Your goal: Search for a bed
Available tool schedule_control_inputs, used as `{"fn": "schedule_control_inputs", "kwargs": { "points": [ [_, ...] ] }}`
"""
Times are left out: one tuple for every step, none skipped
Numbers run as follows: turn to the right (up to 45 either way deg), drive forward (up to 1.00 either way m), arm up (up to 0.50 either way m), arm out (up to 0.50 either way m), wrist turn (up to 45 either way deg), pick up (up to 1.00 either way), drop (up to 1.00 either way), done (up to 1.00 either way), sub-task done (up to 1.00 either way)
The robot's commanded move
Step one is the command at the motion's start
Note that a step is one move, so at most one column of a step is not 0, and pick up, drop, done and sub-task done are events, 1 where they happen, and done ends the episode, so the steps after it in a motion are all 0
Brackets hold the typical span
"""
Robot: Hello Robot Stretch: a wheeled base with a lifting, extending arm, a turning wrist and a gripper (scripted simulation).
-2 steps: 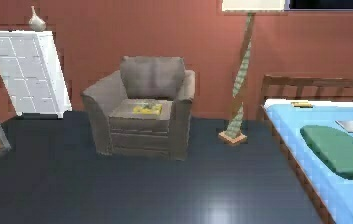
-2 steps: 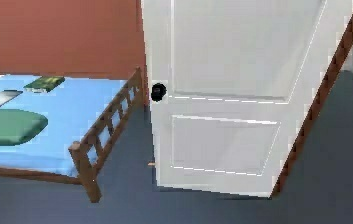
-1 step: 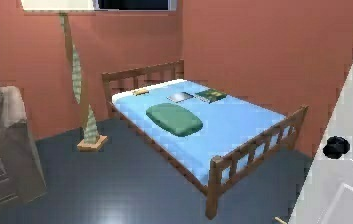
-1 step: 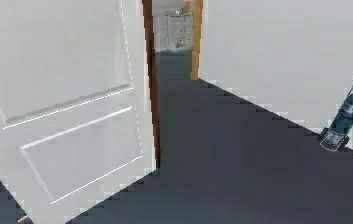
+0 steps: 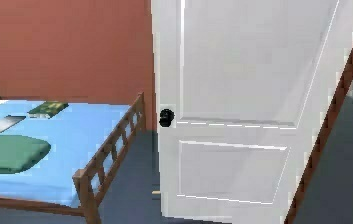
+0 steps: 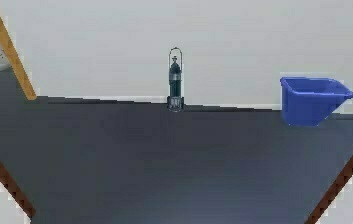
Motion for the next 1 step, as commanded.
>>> {"fn": "schedule_control_inputs", "kwargs": {
  "points": [
    [0.0, 0.35, 0.0, 0.0, 0.0, 0.0, 0.0, 0.0, 0.0]
  ]
}}
